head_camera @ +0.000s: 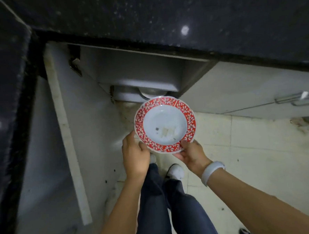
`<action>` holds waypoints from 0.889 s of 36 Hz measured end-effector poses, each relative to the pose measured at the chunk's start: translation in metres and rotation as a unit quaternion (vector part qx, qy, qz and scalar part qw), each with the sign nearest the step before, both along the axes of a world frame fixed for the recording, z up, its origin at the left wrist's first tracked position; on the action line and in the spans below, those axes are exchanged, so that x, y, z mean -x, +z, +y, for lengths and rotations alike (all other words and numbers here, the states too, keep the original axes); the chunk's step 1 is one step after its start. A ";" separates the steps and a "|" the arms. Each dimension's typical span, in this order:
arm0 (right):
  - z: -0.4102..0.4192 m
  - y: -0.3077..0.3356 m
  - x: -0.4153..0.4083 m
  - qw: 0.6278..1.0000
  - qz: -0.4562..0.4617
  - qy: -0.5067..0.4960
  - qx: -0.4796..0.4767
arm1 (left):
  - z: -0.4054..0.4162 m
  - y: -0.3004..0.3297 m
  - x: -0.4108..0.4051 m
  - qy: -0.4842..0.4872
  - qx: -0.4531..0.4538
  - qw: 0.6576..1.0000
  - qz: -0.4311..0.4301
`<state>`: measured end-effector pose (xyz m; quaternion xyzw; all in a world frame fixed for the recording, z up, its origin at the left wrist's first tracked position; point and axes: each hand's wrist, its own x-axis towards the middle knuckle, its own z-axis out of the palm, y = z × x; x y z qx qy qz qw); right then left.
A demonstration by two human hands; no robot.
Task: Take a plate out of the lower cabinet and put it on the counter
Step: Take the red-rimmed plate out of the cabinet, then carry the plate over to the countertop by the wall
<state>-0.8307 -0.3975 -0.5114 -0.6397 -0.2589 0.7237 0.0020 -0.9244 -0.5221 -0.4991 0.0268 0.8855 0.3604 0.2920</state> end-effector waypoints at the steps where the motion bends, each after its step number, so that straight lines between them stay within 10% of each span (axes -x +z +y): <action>1: -0.004 0.012 -0.015 1.000 -0.008 -0.004 -0.003 | -0.001 0.012 -0.007 -0.016 -0.001 1.000 0.000; 10: 0.012 0.125 -0.118 0.992 -0.025 0.004 -0.127 | 0.036 0.117 -0.034 -0.198 -0.050 0.977 0.055; 32: 0.227 0.270 -0.272 0.917 0.035 -0.198 -0.345 | 0.379 0.254 -0.109 -0.538 -0.061 0.800 0.258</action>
